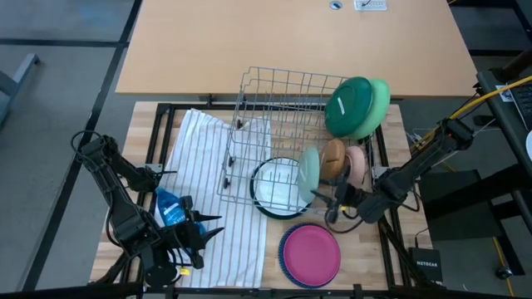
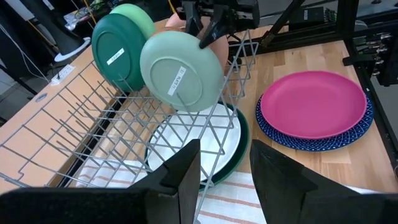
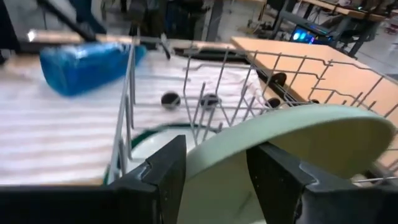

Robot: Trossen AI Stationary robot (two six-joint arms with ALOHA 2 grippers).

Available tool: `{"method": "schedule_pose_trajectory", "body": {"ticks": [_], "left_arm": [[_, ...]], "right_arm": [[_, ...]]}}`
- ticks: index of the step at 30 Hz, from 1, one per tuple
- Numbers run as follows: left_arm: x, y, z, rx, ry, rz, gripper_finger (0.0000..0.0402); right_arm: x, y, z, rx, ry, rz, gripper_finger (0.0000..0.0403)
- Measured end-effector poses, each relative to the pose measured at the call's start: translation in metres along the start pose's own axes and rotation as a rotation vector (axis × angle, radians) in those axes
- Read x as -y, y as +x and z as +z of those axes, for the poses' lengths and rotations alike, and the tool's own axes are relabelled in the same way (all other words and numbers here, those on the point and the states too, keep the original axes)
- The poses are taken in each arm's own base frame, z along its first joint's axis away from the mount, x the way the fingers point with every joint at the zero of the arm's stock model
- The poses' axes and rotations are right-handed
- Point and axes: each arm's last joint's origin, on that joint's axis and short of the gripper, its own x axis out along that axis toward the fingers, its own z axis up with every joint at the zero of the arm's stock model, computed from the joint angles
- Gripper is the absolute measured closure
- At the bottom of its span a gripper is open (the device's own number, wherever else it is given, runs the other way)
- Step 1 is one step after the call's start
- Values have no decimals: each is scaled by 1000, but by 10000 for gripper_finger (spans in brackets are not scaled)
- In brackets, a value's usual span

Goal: Sort dishes
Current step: Put the light green plate in the dish rack

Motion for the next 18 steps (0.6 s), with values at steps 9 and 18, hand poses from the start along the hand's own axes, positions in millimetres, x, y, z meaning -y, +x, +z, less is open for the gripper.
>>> {"method": "schedule_pose_trajectory", "body": {"ticks": [9,18], "left_arm": [[0,0,0,0,2,0,273],[0,0,0,0,2,0,273]], "right_arm": [[8,-8,18,-101,-129,-36,233],[22,6,12,-238,-20,-15,233]]}}
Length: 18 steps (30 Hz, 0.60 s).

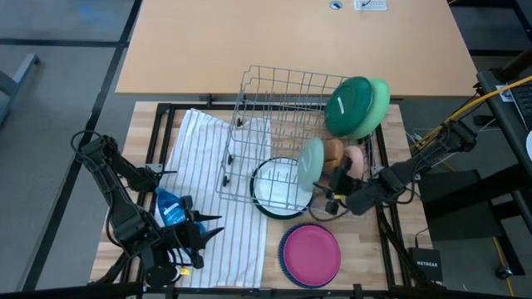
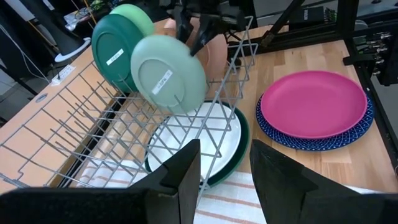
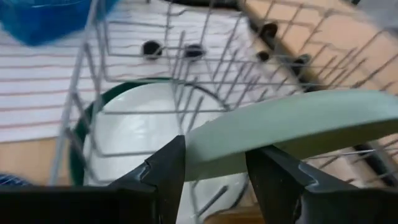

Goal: Sort dishes
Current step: Put the light green plate in the dish rack

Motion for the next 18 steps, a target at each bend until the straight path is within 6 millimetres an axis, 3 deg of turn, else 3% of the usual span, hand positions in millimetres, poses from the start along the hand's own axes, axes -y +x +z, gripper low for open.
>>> {"method": "schedule_pose_trajectory", "body": {"ticks": [10,18], "left_arm": [[0,0,0,0,10,1,273],[0,0,0,0,5,1,273]], "right_arm": [[-2,0,0,-90,-4,154,233],[6,-16,18,-160,-14,170,233]]}}
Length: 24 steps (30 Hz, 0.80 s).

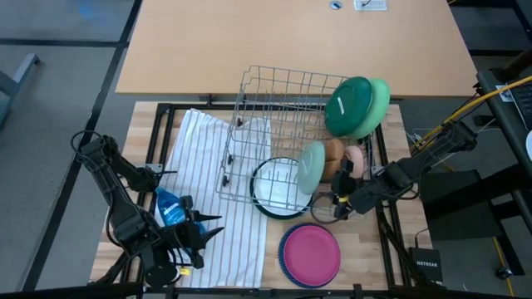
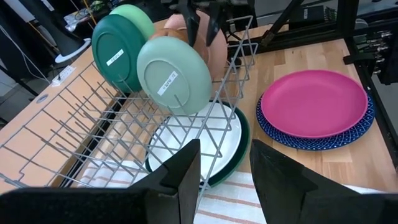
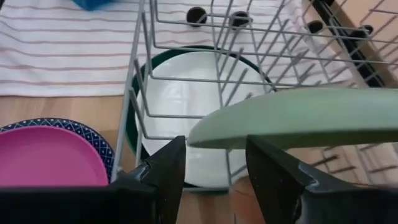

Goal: Sort dishes
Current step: Put the light green plate in the dish rack, then put the pink plate in the dish rack

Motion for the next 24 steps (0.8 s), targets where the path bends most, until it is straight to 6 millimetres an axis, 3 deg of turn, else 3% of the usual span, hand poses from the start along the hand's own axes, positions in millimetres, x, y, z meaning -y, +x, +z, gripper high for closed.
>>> {"method": "schedule_pose_trajectory", "body": {"ticks": [5,11,18,24], "left_arm": [[0,0,0,0,-1,0,273],[0,0,0,0,-1,0,273],[-1,6,2,-17,-35,-19,273],[11,35,9,-73,-46,-132,273]], "right_arm": [[4,-13,8,-43,18,2,233],[-1,-21,21,-54,61,140,233],[-29,-16,27,-30,59,298,233],[-57,-11,14,-99,66,337,233]]}}
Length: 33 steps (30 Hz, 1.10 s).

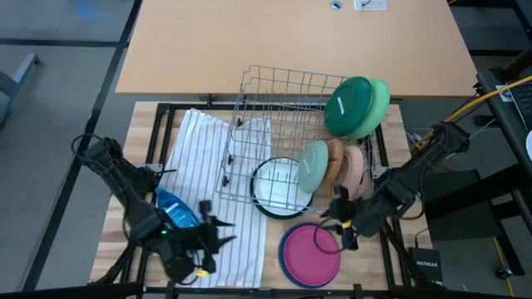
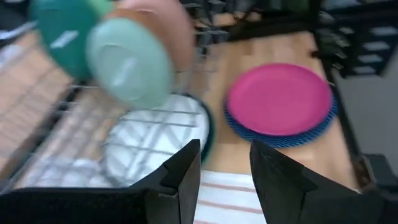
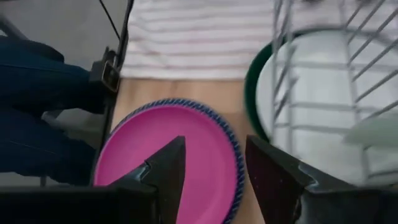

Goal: Sort dishes
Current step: Put the pink plate in the dish rack

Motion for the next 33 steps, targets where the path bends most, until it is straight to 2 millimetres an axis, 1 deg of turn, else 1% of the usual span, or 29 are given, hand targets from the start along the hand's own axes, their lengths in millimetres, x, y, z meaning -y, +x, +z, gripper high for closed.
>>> {"method": "schedule_pose_trajectory", "body": {"ticks": [4,8,11,14,17,20,22,27,33], "left_arm": [[13,32,6,-7,119,-152,273],[28,63,7,23,265,-332,273],[38,84,2,47,383,-444,273],[49,103,-8,63,523,-518,273],[59,125,-21,83,668,-532,273],[68,148,-34,113,788,-517,273],[74,163,-42,134,835,-503,273],[78,194,-59,147,873,-475,273],[70,221,-74,84,868,-460,273]], "right_arm": [[-15,10,-10,-44,54,11,233],[-34,18,-19,-50,120,57,233],[-49,24,-24,-57,155,122,233],[-61,28,-28,-53,178,174,233],[-70,31,-33,-54,191,200,233],[-73,35,-35,-61,215,209,233],[-73,37,-36,-70,219,202,233],[-72,39,-37,-83,208,186,233],[-72,39,-37,-79,208,181,233]]}}
